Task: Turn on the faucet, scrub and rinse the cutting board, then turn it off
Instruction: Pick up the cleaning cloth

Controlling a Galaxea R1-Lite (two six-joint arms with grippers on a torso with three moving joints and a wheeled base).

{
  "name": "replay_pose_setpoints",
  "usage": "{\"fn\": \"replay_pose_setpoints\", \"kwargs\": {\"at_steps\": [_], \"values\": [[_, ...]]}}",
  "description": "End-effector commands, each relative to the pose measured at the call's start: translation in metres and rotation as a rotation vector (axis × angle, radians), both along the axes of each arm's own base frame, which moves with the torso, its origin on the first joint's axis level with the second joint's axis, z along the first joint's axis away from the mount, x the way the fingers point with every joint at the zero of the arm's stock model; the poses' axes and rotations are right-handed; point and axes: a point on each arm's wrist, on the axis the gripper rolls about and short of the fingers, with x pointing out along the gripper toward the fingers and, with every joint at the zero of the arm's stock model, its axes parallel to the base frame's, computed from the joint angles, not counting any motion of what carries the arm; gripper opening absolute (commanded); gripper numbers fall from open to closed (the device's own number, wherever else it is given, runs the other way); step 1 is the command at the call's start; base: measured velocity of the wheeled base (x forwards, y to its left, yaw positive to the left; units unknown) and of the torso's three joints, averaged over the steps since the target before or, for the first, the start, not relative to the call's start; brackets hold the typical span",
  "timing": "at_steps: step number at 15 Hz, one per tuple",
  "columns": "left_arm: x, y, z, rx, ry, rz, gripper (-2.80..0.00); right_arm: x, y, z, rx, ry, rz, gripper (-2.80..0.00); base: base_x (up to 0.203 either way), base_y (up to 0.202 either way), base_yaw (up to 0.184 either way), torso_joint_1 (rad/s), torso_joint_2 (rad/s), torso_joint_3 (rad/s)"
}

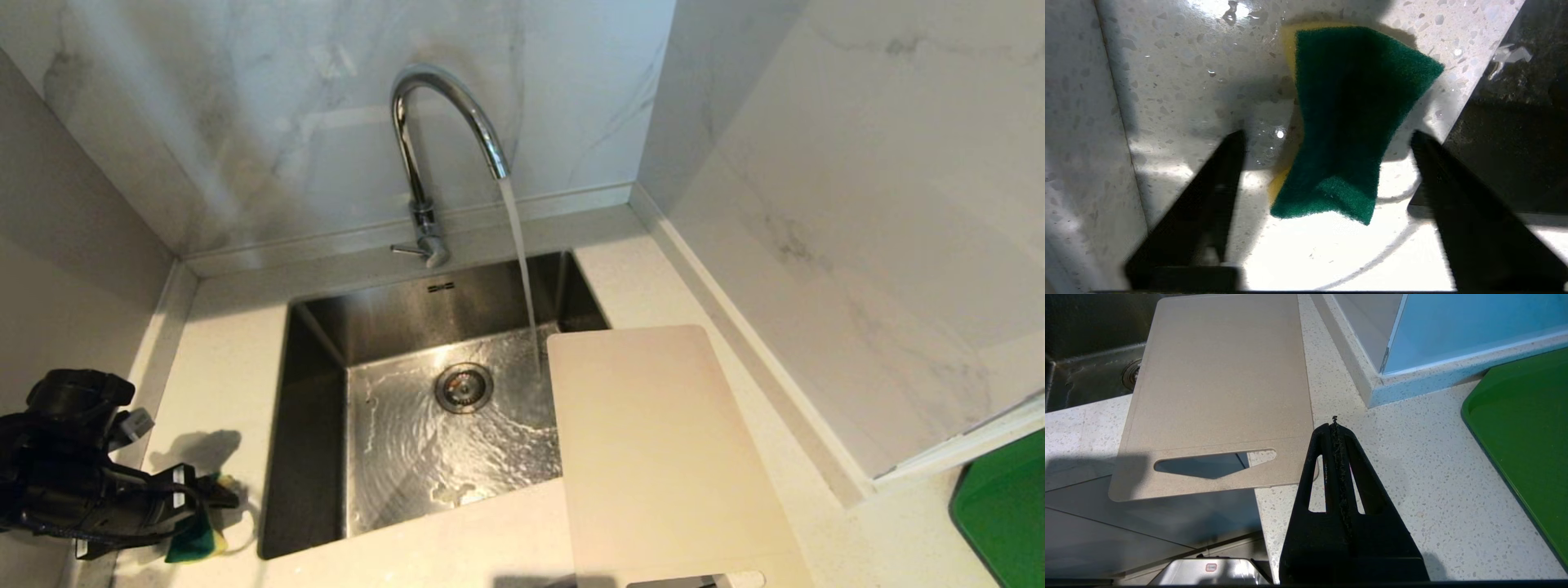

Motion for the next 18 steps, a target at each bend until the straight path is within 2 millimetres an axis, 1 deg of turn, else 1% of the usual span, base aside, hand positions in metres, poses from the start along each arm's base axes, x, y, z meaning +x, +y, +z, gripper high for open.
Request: {"fn": "replay_pose_setpoints", "kwargs": {"at_steps": [1,5,8,13,14,16,17,18], "values": [[0.000,0.000,0.000,-0.003,-0.001,0.005,-2.80,0.000,0.000,0.000,0.000,0.000,-0.001,-2.80,0.000,0.000,0.000,0.000,0.00,0.000],[0.000,0.000,0.001,-0.005,-0.003,0.008,-2.80,0.000,0.000,0.000,0.000,-0.001,0.000,-2.80,0.000,0.000,0.000,0.000,0.00,0.000],[0.005,0.000,0.006,-0.024,-0.026,0.011,-2.80,0.000,0.000,0.000,0.000,-0.002,0.000,-2.80,0.000,0.000,0.000,0.000,0.00,0.000],[0.007,0.000,0.012,-0.051,-0.048,0.044,-2.80,0.000,0.000,0.000,0.000,-0.002,0.000,-2.80,0.000,0.000,0.000,0.000,0.00,0.000],[0.006,0.000,0.017,-0.051,-0.068,0.047,-2.80,0.000,0.000,0.000,0.000,0.000,-0.001,-2.80,0.000,0.000,0.000,0.000,0.00,0.000],[-0.001,-0.001,0.035,-0.049,-0.122,0.044,-2.80,0.000,0.000,0.000,0.000,0.000,0.000,-2.80,0.000,0.000,0.000,0.000,0.00,0.000],[-0.005,-0.002,0.048,-0.048,-0.142,0.042,-2.80,0.000,0.000,0.000,0.000,-0.001,0.000,-2.80,0.000,0.000,0.000,0.000,0.00,0.000],[-0.009,-0.002,0.065,-0.047,-0.170,0.040,-2.80,0.000,0.000,0.000,0.000,0.000,-0.001,-2.80,0.000,0.000,0.000,0.000,0.00,0.000]]}}
